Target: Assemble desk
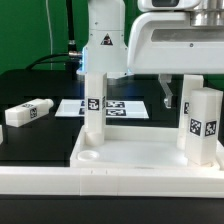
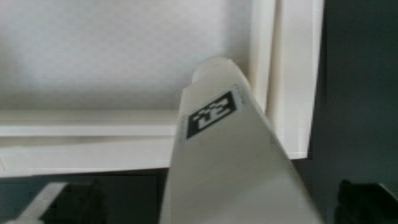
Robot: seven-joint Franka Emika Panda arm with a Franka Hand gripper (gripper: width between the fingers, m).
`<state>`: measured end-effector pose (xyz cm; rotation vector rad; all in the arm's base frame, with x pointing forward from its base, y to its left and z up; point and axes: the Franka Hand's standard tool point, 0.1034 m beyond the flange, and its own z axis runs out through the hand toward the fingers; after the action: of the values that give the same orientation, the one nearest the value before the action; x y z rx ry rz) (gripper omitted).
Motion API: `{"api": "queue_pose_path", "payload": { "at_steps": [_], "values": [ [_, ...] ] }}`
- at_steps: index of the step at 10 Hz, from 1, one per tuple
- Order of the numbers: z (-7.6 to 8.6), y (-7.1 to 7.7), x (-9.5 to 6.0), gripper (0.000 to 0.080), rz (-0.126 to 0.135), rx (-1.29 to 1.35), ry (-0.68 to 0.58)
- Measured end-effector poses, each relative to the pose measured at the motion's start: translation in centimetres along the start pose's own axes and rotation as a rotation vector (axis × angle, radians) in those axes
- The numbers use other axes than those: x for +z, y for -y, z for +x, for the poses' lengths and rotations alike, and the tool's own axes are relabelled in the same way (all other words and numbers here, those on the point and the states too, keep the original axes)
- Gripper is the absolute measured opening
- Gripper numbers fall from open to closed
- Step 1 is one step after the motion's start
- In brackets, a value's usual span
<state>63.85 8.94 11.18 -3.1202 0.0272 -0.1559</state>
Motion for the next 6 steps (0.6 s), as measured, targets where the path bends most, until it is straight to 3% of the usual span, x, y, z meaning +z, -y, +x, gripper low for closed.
{"api": "queue_pose_path", "payload": {
  "at_steps": [5,6],
  "values": [
    [-0.07,-0.17,0.09,0.0622,-0.009,-0.138,0.001],
    [-0.07,-0.17,0.1,0.0444,-0.009,-0.138,0.001]
  ]
}}
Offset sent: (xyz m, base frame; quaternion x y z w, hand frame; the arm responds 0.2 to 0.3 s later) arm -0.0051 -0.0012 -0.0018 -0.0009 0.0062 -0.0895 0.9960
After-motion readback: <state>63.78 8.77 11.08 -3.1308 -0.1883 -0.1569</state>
